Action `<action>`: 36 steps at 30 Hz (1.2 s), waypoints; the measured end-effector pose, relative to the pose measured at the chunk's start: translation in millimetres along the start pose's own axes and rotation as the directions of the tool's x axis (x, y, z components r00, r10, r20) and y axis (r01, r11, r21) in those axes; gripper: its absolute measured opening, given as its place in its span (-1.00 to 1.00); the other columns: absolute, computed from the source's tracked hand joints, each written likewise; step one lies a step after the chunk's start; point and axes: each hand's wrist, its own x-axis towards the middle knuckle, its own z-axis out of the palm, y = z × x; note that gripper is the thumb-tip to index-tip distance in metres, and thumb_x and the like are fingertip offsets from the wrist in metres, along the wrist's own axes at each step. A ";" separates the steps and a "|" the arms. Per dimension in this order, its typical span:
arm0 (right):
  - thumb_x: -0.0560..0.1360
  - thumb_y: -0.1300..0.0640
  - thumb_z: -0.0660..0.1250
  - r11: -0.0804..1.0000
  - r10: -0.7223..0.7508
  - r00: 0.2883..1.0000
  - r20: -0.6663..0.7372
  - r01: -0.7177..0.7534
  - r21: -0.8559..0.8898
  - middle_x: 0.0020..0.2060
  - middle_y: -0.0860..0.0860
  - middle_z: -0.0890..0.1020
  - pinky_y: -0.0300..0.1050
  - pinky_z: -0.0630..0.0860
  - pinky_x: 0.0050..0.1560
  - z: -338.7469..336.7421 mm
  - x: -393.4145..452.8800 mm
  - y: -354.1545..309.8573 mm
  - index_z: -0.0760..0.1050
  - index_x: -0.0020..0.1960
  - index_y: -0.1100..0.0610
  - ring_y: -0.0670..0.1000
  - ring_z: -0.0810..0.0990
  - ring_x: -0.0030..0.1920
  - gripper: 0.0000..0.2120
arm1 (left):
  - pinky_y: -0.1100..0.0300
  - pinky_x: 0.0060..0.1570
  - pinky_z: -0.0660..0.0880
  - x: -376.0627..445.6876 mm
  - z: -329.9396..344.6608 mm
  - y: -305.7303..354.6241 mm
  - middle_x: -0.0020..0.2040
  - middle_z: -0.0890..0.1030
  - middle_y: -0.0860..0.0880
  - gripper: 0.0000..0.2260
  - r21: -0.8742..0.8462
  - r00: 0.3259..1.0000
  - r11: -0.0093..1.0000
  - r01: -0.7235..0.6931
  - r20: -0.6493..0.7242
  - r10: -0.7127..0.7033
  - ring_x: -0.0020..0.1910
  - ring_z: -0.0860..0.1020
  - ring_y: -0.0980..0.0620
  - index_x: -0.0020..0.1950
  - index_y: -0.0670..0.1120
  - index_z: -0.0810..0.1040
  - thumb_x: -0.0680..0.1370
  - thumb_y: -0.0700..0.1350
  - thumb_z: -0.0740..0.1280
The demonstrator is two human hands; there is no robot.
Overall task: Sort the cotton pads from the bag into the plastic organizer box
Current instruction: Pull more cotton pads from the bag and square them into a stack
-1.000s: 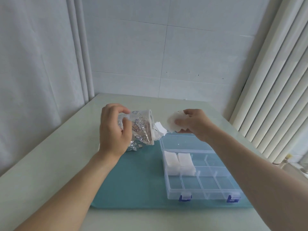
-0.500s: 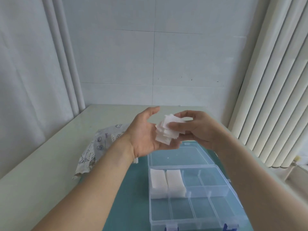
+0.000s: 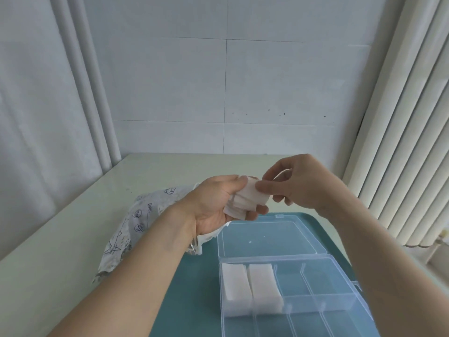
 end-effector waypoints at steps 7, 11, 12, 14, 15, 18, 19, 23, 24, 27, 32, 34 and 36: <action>0.51 0.17 0.47 0.990 0.064 0.998 -0.011 -0.062 0.129 -0.37 0.09 0.70 0.04 0.64 -0.05 2.1 2.5 3.5 0.66 -0.13 0.19 0.03 0.64 -0.41 -0.92 | 0.08 -0.30 0.57 9.9 -1.5 -6.5 -0.01 0.63 -0.28 -0.74 0.028 0.951 0.988 -0.150 -0.269 0.152 -0.32 0.62 -0.13 0.21 -0.24 0.54 0.71 -0.13 0.13; 0.56 0.25 0.41 0.882 0.102 0.994 0.027 -0.103 0.460 -0.32 0.19 0.65 -0.12 0.64 -0.26 13.1 2.6 -1.1 0.61 -0.04 0.33 0.06 0.61 -0.39 -0.88 | 0.05 -0.11 0.60 14.4 -1.1 -6.0 0.06 0.61 -0.23 -0.77 -0.022 0.897 0.971 -0.239 -0.388 0.212 -0.10 0.61 -0.10 0.11 -0.22 0.56 0.70 -0.15 0.15; 0.56 0.26 0.40 0.873 0.099 0.994 0.038 -0.105 0.477 -0.33 0.19 0.64 -0.15 0.62 -0.30 16.4 2.5 -2.1 0.61 -0.04 0.34 0.05 0.61 -0.39 -0.88 | 0.06 -0.08 0.55 14.4 0.3 -5.4 0.03 0.60 -0.20 -0.78 -0.016 0.890 0.968 -0.250 -0.398 0.223 -0.06 0.57 -0.10 0.08 -0.19 0.57 0.70 -0.14 0.15; 0.55 0.26 0.41 0.870 0.093 0.995 0.034 -0.098 0.482 -0.36 0.17 0.64 -0.15 0.62 -0.31 22.8 3.2 -2.9 0.61 -0.05 0.35 0.06 0.60 -0.40 -0.88 | 0.08 -0.08 0.46 13.5 2.9 -3.8 -0.01 0.59 -0.16 -0.78 -0.016 0.880 0.965 -0.260 -0.415 0.230 -0.05 0.52 -0.08 0.04 -0.14 0.57 0.70 -0.14 0.15; 0.55 0.26 0.41 0.872 0.092 0.995 0.025 -0.093 0.481 -0.38 0.15 0.64 -0.14 0.63 -0.31 24.9 3.8 -2.9 0.60 -0.04 0.35 0.07 0.60 -0.41 -0.87 | 0.07 -0.07 0.44 13.4 3.9 -3.3 0.00 0.60 -0.19 -0.78 -0.018 0.878 0.965 -0.263 -0.419 0.232 -0.04 0.52 -0.09 0.05 -0.14 0.57 0.70 -0.14 0.14; 0.55 0.25 0.41 0.876 0.078 0.997 0.015 -0.076 0.476 -0.38 0.14 0.67 -0.15 0.61 -0.34 28.0 5.1 -3.7 0.59 -0.05 0.35 0.05 0.59 -0.42 -0.87 | -0.03 0.05 0.52 12.7 5.8 -2.6 0.15 0.62 -0.28 -0.74 -0.022 0.879 0.965 -0.262 -0.418 0.229 0.03 0.56 -0.16 0.15 -0.21 0.56 0.71 -0.13 0.13; 0.55 0.25 0.40 0.880 0.069 0.998 0.005 -0.063 0.471 -0.35 0.15 0.68 -0.15 0.59 -0.37 27.9 5.8 -3.8 0.60 -0.05 0.34 0.03 0.58 -0.41 -0.88 | -0.06 0.06 0.55 12.3 6.1 -2.6 0.15 0.62 -0.26 -0.74 -0.015 0.878 0.965 -0.260 -0.421 0.230 0.03 0.58 -0.17 0.16 -0.21 0.56 0.71 -0.12 0.13; 0.53 0.21 0.43 0.907 0.054 0.994 -0.092 -0.010 0.421 -0.36 0.04 0.62 -0.16 0.46 -0.43 25.9 10.2 -0.6 0.62 -0.12 0.25 -0.03 0.50 -0.40 -0.90 | 0.08 -0.16 0.60 10.2 8.9 -4.7 0.06 0.64 -0.21 -0.73 0.027 0.883 0.969 -0.247 -0.405 0.237 -0.09 0.61 -0.11 0.12 -0.17 0.57 0.72 -0.12 0.10; 0.52 0.20 0.43 0.915 0.050 0.994 -0.100 -0.005 0.404 -0.37 0.02 0.63 -0.16 0.44 -0.43 25.9 10.9 0.4 0.62 -0.12 0.23 -0.03 0.48 -0.39 -0.90 | 0.08 -0.16 0.60 9.7 10.4 -5.4 0.05 0.65 -0.21 -0.72 0.027 0.889 0.970 -0.244 -0.393 0.234 -0.10 0.62 -0.11 0.13 -0.18 0.57 0.72 -0.12 0.09; 0.50 0.16 0.45 0.942 0.030 0.995 -0.091 0.002 0.336 -0.40 0.00 0.62 -0.09 0.40 -0.34 27.2 10.5 2.3 0.63 -0.15 0.18 0.03 0.43 -0.33 -0.90 | -0.10 0.05 0.57 9.6 13.7 -6.9 -0.03 0.66 -0.20 -0.73 0.016 0.898 0.970 -0.245 -0.373 0.233 -0.14 0.62 -0.16 0.14 -0.23 0.55 0.72 -0.12 0.10; 0.48 0.15 0.48 0.970 -0.001 0.995 -0.103 0.026 0.242 -0.52 -0.10 0.54 -0.07 0.38 -0.28 26.6 11.6 4.6 0.62 -0.15 0.17 0.03 0.41 -0.36 -0.90 | 0.03 0.03 0.59 7.9 16.1 -5.3 0.01 0.63 -0.18 -0.75 -0.005 0.912 0.966 -0.259 -0.332 0.242 -0.14 0.63 -0.14 0.07 -0.15 0.57 0.72 -0.13 0.11; 0.47 0.11 0.51 0.978 -0.041 0.994 -0.106 0.062 0.200 -0.48 -0.08 0.55 -0.19 0.38 -0.37 25.5 11.1 5.4 0.60 -0.13 0.16 -0.03 0.40 -0.46 -0.86 | 0.11 -0.02 0.63 7.1 16.3 -4.9 0.03 0.64 -0.16 -0.75 -0.017 0.923 0.962 -0.272 -0.288 0.256 -0.11 0.63 -0.10 0.12 -0.11 0.59 0.71 -0.13 0.12; 0.44 0.04 0.53 0.984 -0.061 0.994 -0.093 0.075 0.162 -0.43 -0.10 0.59 -0.33 0.35 -0.47 25.6 10.8 6.4 0.57 -0.09 0.14 -0.13 0.41 -0.54 -0.79 | 0.14 -0.03 0.64 7.2 16.5 -5.2 0.08 0.65 -0.14 -0.75 -0.035 0.929 0.959 -0.281 -0.259 0.263 -0.09 0.64 -0.03 0.21 -0.10 0.59 0.71 -0.13 0.13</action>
